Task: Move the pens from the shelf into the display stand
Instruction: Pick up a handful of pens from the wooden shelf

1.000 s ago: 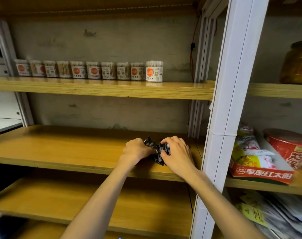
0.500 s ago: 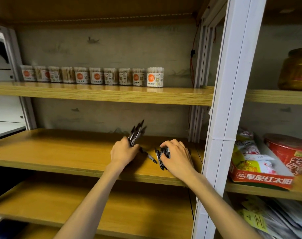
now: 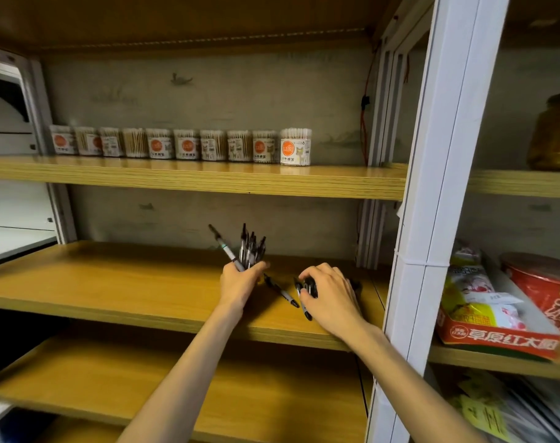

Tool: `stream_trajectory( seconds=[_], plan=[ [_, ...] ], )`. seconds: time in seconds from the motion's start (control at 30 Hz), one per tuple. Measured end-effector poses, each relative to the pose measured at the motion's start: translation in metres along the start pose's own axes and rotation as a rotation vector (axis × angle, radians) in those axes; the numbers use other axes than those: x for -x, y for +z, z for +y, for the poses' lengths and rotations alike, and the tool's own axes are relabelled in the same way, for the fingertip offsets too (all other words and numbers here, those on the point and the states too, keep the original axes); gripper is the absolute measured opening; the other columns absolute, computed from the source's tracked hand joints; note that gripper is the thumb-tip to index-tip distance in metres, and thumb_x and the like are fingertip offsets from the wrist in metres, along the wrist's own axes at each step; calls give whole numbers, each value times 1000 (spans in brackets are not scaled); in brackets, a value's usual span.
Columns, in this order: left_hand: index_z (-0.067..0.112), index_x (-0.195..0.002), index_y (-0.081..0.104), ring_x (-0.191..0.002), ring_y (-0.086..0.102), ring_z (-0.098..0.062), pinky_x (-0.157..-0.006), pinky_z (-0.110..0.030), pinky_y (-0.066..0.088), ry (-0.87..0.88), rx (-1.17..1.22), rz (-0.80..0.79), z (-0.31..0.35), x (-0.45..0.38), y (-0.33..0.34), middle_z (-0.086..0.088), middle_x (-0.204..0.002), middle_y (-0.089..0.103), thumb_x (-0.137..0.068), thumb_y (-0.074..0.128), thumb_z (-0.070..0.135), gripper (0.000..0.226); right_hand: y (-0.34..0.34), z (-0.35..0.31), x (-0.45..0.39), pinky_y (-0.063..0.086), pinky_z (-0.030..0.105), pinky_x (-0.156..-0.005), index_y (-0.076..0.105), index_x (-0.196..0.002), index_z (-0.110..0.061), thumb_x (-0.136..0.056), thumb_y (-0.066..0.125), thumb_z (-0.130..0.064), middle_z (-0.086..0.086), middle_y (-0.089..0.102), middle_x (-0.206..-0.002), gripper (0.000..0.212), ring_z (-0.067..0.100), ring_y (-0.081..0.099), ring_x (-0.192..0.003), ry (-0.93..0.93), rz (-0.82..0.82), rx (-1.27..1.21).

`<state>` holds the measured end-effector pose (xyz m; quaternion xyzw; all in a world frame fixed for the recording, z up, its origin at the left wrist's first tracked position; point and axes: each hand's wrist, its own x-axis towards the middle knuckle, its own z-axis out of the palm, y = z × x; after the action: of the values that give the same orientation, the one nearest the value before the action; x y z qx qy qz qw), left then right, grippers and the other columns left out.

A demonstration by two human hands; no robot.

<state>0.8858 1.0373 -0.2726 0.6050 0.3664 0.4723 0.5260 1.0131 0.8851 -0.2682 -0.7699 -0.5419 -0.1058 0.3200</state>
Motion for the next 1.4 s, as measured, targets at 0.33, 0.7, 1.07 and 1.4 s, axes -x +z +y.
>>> stream_trajectory(
  seconds=[0.33,0.7,1.07,1.4],
  plan=[
    [28,-88,63,-83,58,-1,-64,-20,41,63,-183,11,1,-9,-2,11,-88,68,-73,90,30,31,4,-1,-5,39,34,-103,61,-122,-34,-96,64,-31,-10,56,-129,26,12,47,-124,-22,11,7],
    [13,-99,60,-75,64,-26,-68,-39,51,-112,-478,-225,6,-22,-18,-8,-86,68,-90,75,34,27,3,4,-4,37,33,-103,62,-122,-32,-96,64,-31,-9,56,-130,27,12,48,-124,-14,17,6],
    [16,-92,63,-80,58,-12,-69,-28,41,-134,-444,-241,9,-20,-26,0,-89,66,-73,81,60,51,7,2,-5,37,32,-100,62,-122,-32,-96,63,-30,-9,56,-129,26,13,48,-123,-33,13,10],
    [7,-107,65,-66,61,-16,-64,-30,55,-385,518,-461,14,-22,-43,-5,-82,69,-82,81,28,36,7,2,-6,37,32,-99,61,-122,-32,-96,63,-30,-9,56,-130,27,12,48,-123,-46,16,23]
  ],
)
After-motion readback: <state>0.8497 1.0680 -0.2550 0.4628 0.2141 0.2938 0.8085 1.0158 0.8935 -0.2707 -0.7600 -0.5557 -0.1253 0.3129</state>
